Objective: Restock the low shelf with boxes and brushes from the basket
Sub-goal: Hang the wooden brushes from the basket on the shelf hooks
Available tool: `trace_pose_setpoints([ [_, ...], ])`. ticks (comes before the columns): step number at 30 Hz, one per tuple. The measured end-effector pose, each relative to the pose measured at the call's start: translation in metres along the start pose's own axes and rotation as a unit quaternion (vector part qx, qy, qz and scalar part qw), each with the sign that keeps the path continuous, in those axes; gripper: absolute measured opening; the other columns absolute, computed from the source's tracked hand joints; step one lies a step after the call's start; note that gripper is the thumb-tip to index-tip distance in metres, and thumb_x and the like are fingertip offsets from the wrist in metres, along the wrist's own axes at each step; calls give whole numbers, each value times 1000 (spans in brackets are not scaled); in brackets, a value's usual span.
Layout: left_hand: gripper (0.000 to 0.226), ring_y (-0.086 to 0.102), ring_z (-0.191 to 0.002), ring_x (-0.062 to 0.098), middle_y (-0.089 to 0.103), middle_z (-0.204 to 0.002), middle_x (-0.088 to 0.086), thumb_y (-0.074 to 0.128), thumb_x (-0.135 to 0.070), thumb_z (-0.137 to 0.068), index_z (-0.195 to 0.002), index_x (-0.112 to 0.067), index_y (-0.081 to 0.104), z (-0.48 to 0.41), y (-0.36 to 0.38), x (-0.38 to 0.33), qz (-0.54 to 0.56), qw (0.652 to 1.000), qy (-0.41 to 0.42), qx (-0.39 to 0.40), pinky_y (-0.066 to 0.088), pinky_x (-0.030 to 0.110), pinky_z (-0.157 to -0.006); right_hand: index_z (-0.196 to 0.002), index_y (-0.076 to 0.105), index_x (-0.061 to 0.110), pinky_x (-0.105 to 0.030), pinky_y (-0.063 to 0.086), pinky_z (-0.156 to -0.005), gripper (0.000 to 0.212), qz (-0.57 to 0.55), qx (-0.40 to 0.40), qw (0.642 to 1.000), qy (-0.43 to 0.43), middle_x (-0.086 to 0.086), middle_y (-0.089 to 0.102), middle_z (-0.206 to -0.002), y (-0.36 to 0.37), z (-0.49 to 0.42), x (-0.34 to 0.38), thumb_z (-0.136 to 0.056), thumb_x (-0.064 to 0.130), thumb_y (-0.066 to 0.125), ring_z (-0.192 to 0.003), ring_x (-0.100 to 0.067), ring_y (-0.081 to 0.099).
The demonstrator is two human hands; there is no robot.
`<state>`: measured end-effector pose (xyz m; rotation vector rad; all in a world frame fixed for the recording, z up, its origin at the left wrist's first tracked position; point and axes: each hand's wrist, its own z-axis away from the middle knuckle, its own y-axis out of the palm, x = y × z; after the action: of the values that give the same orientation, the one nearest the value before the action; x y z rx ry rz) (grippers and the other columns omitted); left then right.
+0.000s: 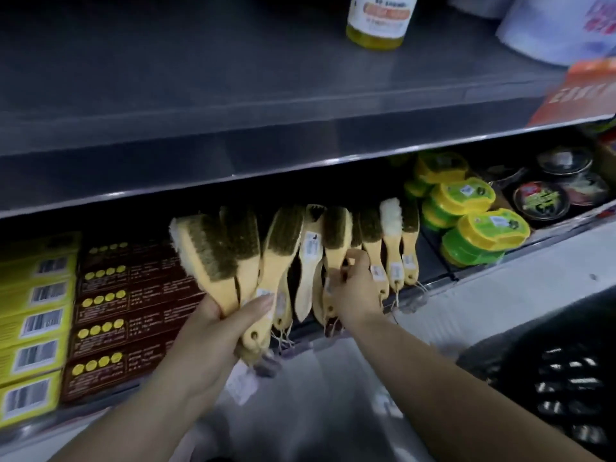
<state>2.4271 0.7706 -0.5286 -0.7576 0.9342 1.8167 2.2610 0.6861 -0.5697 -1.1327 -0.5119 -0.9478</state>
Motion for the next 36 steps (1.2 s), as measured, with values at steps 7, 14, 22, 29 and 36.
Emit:
trace_pose_setpoints([
  [7, 45, 68, -87, 16, 73, -98, 0, 72, -22, -58, -103, -19, 67, -22, 34, 10, 53, 998, 17, 29, 52, 28, -69, -133, 41, 16, -38, 44, -94, 38, 56, -21, 997, -39, -8, 50, -123, -5, -7, -11, -96, 21, 46, -110, -26, 52],
  [14, 35, 57, -60, 18, 65, -74, 5, 77, -29, -53, -87, -23, 72, -26, 49, 12, 54, 998, -1, 35, 39, 28, -53, -125, 47, 13, -33, 41, -90, 34, -16, -81, 996, -33, 0, 56, -110, -17, -1, 2, -99, 33, 40, -110, -21, 53],
  [22, 30, 64, -69, 22, 72, -88, 6, 67, -28, -84, -112, -20, 60, -26, 78, -2, -27, 998, -11, 63, 48, 30, -56, -72, 52, 11, -37, 48, -77, 31, -148, 69, 987, 4, -21, 54, -79, -49, 27, 43, -90, 36, 57, -77, -27, 54],
  [29, 19, 65, -83, 25, 71, -85, 1, 49, -31, -96, -111, -20, 57, -42, 93, -4, -77, 997, -22, 9, 51, 42, -82, -109, 51, -2, -41, 47, -88, 25, -167, -91, 980, 50, -21, 57, -96, -68, -4, 14, -98, 18, 41, -94, -34, 56],
  [36, 16, 65, -93, 28, 71, -98, 10, 54, -24, -94, -105, -15, 62, -63, 96, 5, -2, 998, -64, 10, 50, 44, -88, -124, 43, 19, -20, 43, -66, 29, -66, -108, 992, -16, 11, 49, -73, -35, -46, -17, -95, 17, 46, -66, -6, 49],
])
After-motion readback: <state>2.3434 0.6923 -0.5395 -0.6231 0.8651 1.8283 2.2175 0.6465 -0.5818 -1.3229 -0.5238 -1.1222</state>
